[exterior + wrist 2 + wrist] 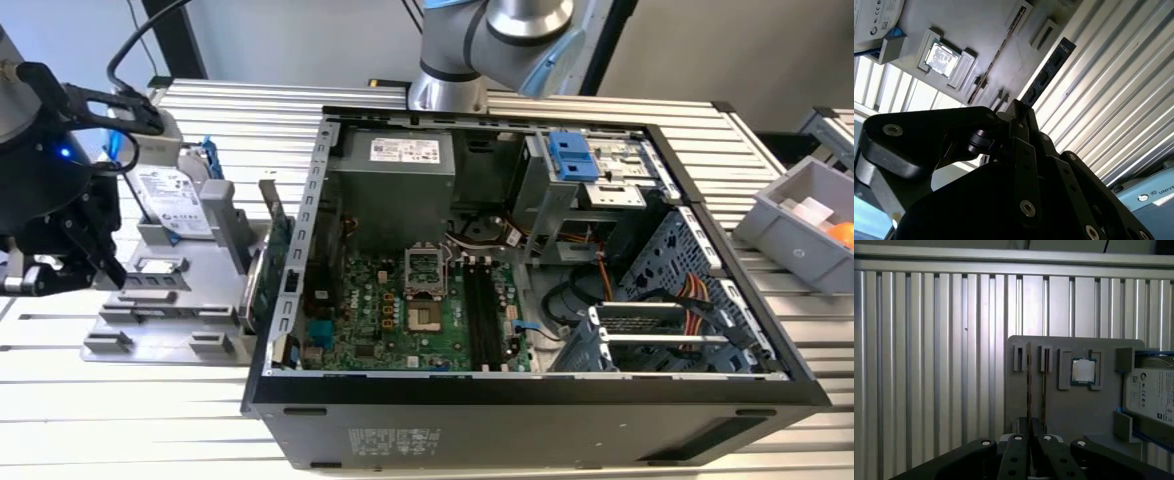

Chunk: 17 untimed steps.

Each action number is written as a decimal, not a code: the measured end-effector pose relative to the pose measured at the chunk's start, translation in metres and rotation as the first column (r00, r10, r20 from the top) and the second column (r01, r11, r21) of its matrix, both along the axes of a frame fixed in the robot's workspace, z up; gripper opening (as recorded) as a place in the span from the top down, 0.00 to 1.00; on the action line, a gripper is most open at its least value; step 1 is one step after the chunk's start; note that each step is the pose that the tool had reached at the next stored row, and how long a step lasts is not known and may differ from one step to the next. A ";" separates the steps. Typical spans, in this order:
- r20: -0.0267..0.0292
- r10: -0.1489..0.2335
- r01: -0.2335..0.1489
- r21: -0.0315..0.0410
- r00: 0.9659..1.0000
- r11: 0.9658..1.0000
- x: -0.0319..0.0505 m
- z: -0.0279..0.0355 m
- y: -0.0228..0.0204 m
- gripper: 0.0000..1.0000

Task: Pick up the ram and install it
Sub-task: 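Pick up the ram and move it above insertion slot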

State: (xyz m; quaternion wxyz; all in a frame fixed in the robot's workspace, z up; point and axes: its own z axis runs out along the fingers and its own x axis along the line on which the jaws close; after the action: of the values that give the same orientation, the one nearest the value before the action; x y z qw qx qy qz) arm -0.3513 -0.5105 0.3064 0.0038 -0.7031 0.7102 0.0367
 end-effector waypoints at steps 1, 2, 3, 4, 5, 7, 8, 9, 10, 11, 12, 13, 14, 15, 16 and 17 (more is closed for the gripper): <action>0.000 0.000 0.000 0.000 1.000 1.000 0.0000 0.0008 0.0000 1.00; 0.000 0.000 0.000 0.000 1.000 1.000 0.0000 0.0018 0.0000 1.00; 0.000 0.000 0.000 0.000 1.000 1.000 0.0000 0.0026 0.0000 1.00; 0.000 0.000 0.000 0.000 1.000 1.000 0.0000 0.0034 0.0000 1.00; 0.000 0.000 0.000 0.000 1.000 1.000 0.0000 0.0041 0.0000 1.00; 0.000 0.000 0.000 0.000 1.000 1.000 0.0000 0.0055 0.0000 1.00; 0.000 0.000 0.000 0.000 1.000 1.000 0.0000 0.0062 0.0000 1.00; 0.000 0.000 0.000 0.000 1.000 1.000 0.0000 0.0069 0.0000 1.00; 0.000 0.000 0.000 0.000 1.000 1.000 0.0000 0.0076 0.0000 1.00; 0.000 0.000 0.000 0.000 1.000 1.000 0.0000 0.0085 0.0000 1.00; 0.000 0.000 0.000 0.000 1.000 1.000 0.0000 0.0094 0.0000 1.00; 0.000 0.000 0.000 0.000 1.000 1.000 0.0000 0.0104 0.0000 1.00; 0.000 0.000 0.000 0.000 1.000 1.000 0.0000 0.0113 0.0000 1.00; 0.000 0.000 0.000 0.000 1.000 1.000 0.0000 0.0122 0.0000 1.00; 0.000 0.000 0.000 0.000 1.000 1.000 0.0000 0.0130 0.0000 1.00; 0.000 0.000 0.000 0.000 1.000 1.000 0.0000 0.0139 0.0000 1.00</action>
State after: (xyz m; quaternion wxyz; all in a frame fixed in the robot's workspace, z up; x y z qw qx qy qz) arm -0.3513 -0.5104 0.3203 0.0038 -0.7031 0.7102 0.0367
